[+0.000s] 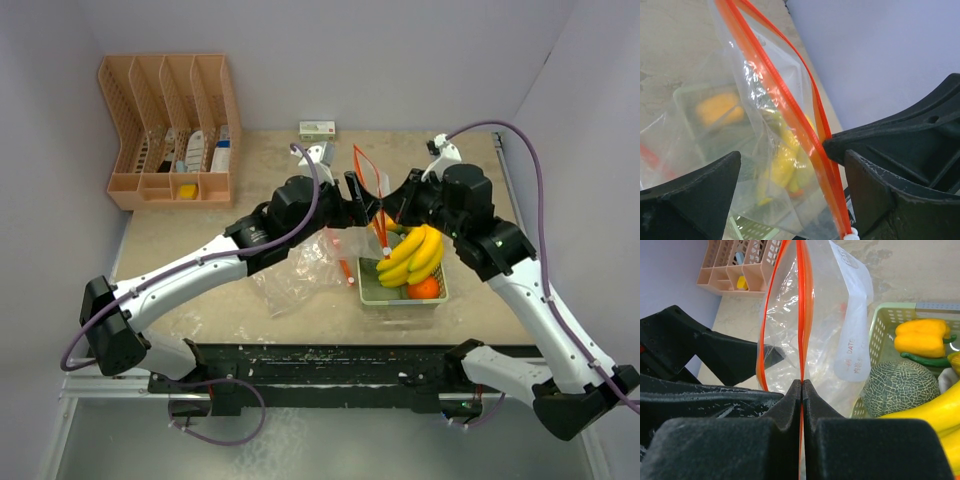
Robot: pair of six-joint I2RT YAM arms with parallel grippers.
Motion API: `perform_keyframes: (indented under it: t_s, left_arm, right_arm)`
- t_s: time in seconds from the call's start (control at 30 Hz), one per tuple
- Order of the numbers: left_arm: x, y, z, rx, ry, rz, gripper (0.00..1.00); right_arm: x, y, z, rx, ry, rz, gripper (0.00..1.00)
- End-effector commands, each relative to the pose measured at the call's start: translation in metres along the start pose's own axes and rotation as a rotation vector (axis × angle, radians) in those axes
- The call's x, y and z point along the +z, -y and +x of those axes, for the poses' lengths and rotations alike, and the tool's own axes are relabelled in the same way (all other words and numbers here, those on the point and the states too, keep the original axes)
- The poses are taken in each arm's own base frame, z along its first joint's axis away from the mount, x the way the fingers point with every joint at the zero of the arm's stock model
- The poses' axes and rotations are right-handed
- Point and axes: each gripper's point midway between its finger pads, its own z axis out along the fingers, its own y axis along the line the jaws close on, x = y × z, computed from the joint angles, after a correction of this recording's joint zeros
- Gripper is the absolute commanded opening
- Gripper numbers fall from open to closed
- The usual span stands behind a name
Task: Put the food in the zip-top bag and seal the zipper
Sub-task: Open the zipper of the food storage bag.
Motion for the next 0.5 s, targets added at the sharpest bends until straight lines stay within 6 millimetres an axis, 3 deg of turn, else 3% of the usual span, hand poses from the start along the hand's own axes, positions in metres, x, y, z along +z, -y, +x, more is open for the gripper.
perform_keyframes:
  t_s: [0.0,0.1,0.23,0.3,0.4,0.47]
  left_arm:
    - [0.001,0.02,-0.033,-0.05,0.105,0.045,0.82]
    - [0.005,0.016,-0.029,-0.048,0.105,0.037,0.71]
    - [0.01,0.011,-0.023,-0.038,0.098,0.027,0.48]
    - [0.009,0.009,-0.022,-0.026,0.098,0.019,0.42]
    - [0.006,0.003,-0.024,-0.001,0.102,0.0,0.35]
    - [0.001,0.001,-0.026,0.031,0.099,-0.01,0.23]
  right_arm:
    - [-0.011,-0.019,-0.019,-0.005,0.067,-0.071,0.0]
    - [-0.014,-0.021,-0.022,-0.011,0.07,-0.073,0.0]
    - [-0.018,-0.021,-0.027,-0.012,0.086,-0.063,0.0]
    - [-0.02,-0.019,-0.029,-0.016,0.093,-0.05,0.0]
    - [-0.023,-0.012,-0.03,-0.016,0.102,-0.009,0.0]
    - [-0.028,-0.001,-0.032,-0.013,0.118,0.051,0.0]
